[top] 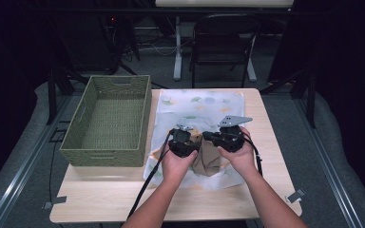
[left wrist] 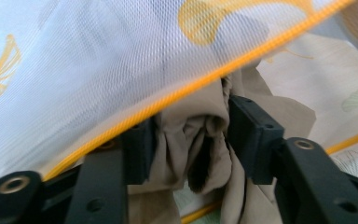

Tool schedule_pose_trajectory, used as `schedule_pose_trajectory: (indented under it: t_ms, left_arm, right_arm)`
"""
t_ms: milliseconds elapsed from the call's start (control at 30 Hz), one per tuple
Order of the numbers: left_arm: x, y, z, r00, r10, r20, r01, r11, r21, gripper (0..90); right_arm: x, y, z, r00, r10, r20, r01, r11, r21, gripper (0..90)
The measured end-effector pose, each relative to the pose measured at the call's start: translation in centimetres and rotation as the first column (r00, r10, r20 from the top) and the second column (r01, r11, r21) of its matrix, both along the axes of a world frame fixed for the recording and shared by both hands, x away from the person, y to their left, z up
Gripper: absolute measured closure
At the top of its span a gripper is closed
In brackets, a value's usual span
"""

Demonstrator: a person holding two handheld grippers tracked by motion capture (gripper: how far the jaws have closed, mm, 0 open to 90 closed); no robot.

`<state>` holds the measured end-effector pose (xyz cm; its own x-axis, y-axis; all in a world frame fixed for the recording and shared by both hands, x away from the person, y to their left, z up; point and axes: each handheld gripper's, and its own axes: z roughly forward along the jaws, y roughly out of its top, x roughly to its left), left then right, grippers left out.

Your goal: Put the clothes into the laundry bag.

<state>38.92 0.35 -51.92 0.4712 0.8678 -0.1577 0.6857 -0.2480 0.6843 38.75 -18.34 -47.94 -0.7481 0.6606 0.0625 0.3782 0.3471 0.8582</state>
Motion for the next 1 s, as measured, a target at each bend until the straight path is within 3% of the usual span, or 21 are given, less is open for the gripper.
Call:
schedule_pose_trajectory:
  t_ms: [433,667,1000]
  left_arm:
    - [-2.2,1.1,-0.1,0.9987,-0.050,-0.001,0.050,0.9987,-0.001,48.0]
    - [-2.2,0.9,-1.1,0.9982,-0.054,-0.026,0.055,0.9976,0.043,66.9]
    - [-1.8,0.8,-1.6,0.9966,-0.054,-0.063,0.056,0.9982,0.024,82.0]
  right_arm:
    - [0.1,0.0,-0.1,1.0000,-0.004,-0.003,0.004,1.000,0.001,89.5]
    - [0.1,0.0,-0.1,1.0000,-0.003,-0.004,0.003,1.000,0.004,89.5]
    - [0.0,0.1,-0.1,1.0000,-0.001,0.000,0.001,1.000,0.001,89.5]
